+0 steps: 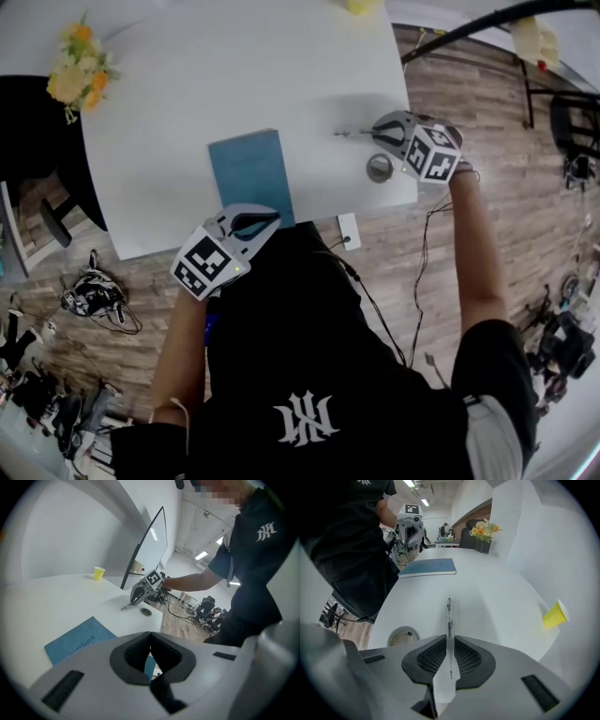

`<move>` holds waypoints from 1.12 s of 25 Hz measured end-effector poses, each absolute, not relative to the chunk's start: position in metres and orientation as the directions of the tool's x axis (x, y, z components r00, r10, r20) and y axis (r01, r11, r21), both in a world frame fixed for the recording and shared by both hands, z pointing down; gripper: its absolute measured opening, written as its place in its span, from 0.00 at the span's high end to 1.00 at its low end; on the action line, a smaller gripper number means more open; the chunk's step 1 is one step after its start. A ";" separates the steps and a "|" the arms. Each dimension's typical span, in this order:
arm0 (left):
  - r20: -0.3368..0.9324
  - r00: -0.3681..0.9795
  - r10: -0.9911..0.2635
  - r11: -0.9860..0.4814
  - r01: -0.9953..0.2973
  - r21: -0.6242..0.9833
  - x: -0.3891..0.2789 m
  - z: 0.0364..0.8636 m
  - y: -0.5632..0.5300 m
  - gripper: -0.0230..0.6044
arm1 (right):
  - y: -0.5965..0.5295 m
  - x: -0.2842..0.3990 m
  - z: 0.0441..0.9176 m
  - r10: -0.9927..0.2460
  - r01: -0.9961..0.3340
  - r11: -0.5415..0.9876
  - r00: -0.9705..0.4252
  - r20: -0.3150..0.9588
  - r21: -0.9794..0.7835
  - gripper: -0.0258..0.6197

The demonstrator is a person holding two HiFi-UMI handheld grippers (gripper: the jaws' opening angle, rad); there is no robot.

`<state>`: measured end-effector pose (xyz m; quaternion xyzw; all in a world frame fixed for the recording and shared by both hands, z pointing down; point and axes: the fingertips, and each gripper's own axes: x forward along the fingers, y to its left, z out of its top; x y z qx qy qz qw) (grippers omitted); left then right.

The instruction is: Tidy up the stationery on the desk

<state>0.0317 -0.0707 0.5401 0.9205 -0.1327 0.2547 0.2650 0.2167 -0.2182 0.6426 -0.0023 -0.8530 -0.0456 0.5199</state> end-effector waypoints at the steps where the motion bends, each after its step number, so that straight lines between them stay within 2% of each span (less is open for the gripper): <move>1: 0.541 0.834 -0.108 -0.825 -0.379 0.420 0.031 0.541 -0.070 0.96 | -0.218 0.217 0.643 -0.045 0.052 0.996 -0.456 0.889 0.077 0.85; 9: 0.529 0.838 -0.130 -0.831 -0.383 0.403 0.028 0.532 -0.068 0.96 | -0.215 0.213 0.621 -0.106 0.011 0.992 -0.480 0.871 0.127 0.85; 12: 0.518 0.841 -0.156 -0.843 -0.387 0.374 0.026 0.522 -0.072 0.96 | -0.217 0.202 0.597 -0.163 -0.053 0.986 -0.527 0.834 0.159 0.85; 17: 0.468 0.853 -0.230 -0.856 -0.406 0.319 0.014 0.495 -0.082 0.96 | -0.211 0.173 0.530 -0.270 -0.226 0.961 -0.659 0.702 0.158 0.85; 23: 0.431 0.842 -0.324 -0.869 -0.445 0.216 0.004 0.458 -0.104 0.96 | -0.198 0.143 0.450 -0.387 -0.362 0.918 -0.737 0.553 0.161 0.85; 28: 0.394 0.845 -0.361 -0.876 -0.453 0.167 -0.003 0.430 -0.111 0.96 | -0.184 0.122 0.401 -0.430 -0.420 0.899 -0.788 0.441 0.125 0.85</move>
